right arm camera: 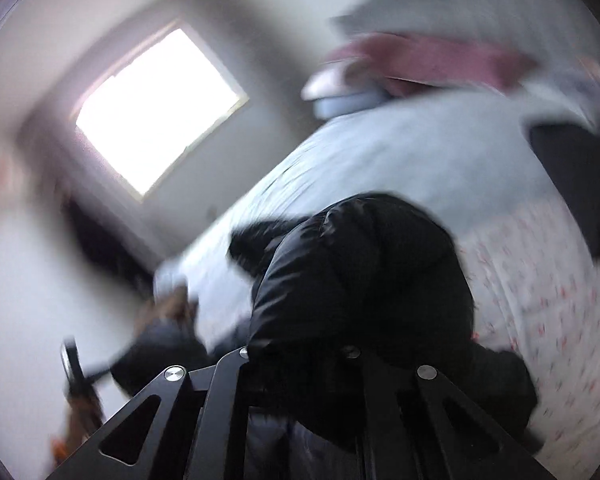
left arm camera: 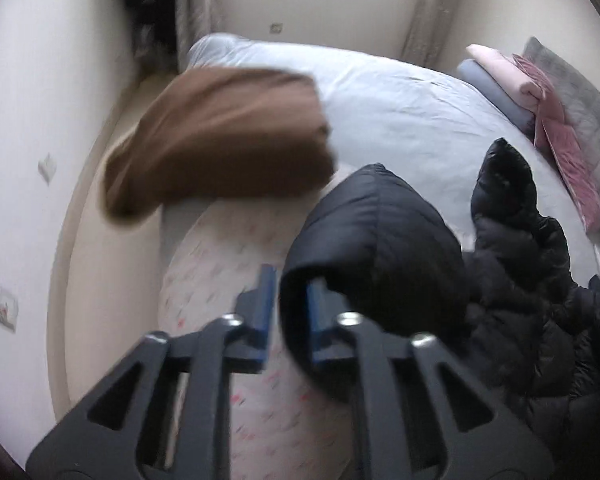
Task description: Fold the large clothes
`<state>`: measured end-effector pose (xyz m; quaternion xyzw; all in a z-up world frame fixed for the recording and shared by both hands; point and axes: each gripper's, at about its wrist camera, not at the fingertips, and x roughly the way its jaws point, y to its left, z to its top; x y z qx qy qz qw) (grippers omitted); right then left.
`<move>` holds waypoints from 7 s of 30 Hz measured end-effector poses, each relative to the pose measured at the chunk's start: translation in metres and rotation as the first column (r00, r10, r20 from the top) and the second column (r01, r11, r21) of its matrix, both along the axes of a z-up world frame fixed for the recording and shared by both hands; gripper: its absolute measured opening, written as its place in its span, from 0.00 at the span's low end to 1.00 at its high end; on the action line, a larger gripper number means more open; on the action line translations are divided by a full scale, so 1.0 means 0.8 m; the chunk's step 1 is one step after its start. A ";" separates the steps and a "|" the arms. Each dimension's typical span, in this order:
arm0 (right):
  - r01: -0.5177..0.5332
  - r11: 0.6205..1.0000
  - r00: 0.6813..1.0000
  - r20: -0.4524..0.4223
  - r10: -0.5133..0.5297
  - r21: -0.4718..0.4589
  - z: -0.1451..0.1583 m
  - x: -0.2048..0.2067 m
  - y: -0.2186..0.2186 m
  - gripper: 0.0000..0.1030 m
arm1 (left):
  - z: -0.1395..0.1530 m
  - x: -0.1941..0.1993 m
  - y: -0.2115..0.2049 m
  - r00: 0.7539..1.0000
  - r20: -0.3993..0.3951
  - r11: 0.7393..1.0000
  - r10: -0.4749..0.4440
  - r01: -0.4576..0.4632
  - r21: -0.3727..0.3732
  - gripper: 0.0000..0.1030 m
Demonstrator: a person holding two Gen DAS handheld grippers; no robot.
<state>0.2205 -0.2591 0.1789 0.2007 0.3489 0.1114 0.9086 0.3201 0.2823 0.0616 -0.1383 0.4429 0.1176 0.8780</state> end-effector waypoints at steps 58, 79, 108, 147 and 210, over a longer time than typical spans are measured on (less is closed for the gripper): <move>0.488 0.772 0.833 -0.048 -0.551 -0.408 0.014 0.015 -0.205 0.08 | 0.006 0.082 -0.133 0.934 0.066 0.926 -0.352 0.337 0.168 0.07; 0.607 0.266 0.362 -0.038 -0.932 -0.749 -0.033 -0.123 -0.457 0.22 | 0.007 0.104 0.079 0.904 -0.010 0.734 0.428 -0.341 0.587 0.24; 0.123 0.893 0.941 -0.234 -0.243 -0.433 -0.167 -0.047 -0.022 0.80 | -0.101 -0.051 -0.339 0.690 -0.052 0.677 -0.722 0.719 0.156 0.79; 0.099 0.946 0.906 -0.366 -0.214 -0.309 -0.064 -0.374 0.086 0.88 | 0.003 -0.371 -0.230 0.706 -0.146 0.704 -0.693 0.706 0.072 0.87; 0.360 0.930 0.925 0.099 -0.366 0.077 -0.179 0.337 -0.066 0.08 | -0.125 0.261 -0.335 0.829 0.471 0.766 -0.302 0.505 -0.397 0.13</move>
